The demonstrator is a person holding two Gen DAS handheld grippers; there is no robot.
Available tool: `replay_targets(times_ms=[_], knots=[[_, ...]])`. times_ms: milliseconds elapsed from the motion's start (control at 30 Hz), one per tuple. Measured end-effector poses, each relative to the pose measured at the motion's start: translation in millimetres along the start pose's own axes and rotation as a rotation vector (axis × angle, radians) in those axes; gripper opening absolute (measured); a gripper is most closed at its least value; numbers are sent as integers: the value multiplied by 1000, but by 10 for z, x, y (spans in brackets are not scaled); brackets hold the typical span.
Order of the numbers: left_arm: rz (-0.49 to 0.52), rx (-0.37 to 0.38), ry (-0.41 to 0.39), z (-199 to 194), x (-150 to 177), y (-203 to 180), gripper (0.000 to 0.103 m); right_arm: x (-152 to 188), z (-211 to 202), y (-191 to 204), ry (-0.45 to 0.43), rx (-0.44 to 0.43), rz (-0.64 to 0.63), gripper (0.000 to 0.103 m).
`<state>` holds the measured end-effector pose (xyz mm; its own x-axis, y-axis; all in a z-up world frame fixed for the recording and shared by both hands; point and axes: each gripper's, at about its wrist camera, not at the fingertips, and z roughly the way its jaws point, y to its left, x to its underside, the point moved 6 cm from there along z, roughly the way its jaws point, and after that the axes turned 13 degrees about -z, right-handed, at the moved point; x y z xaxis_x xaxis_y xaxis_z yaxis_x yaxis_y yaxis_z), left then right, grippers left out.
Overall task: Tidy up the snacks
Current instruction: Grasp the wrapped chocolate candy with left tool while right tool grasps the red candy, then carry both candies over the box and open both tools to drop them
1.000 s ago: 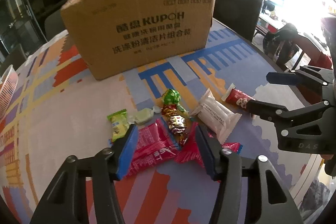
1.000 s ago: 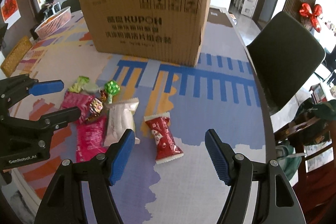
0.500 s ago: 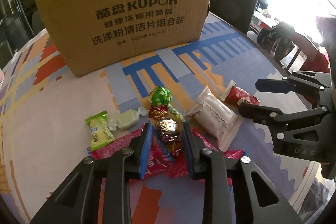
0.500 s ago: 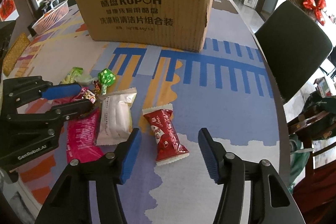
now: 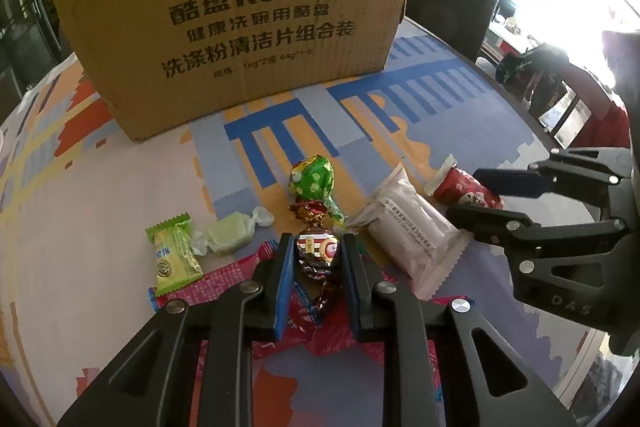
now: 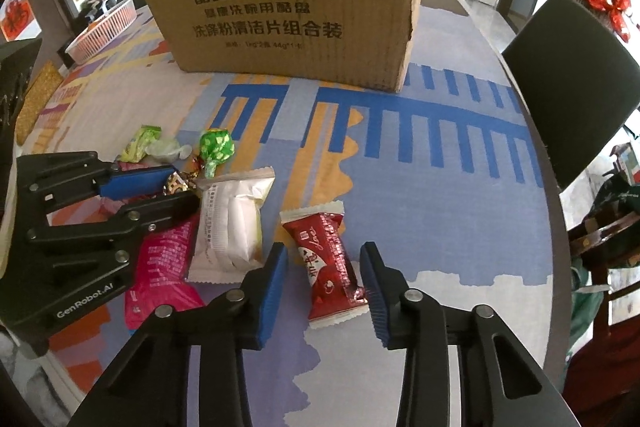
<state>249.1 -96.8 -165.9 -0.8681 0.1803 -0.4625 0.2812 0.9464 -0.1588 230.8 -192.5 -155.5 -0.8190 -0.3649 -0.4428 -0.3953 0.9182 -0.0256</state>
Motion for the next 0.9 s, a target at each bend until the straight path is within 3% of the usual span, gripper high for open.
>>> replay_targets(times_ms=[133,567,900], knots=[[-13,3,-3,-19,-5,11,23,6,24,19,4,9,-10,24],[-55,3,-68,-337,-66,47,23,-69,-251,68,-65,27,4,23],[-60,18,-183,-816,-330,22,23,-302,-649,106,-173,33,-3,23]])
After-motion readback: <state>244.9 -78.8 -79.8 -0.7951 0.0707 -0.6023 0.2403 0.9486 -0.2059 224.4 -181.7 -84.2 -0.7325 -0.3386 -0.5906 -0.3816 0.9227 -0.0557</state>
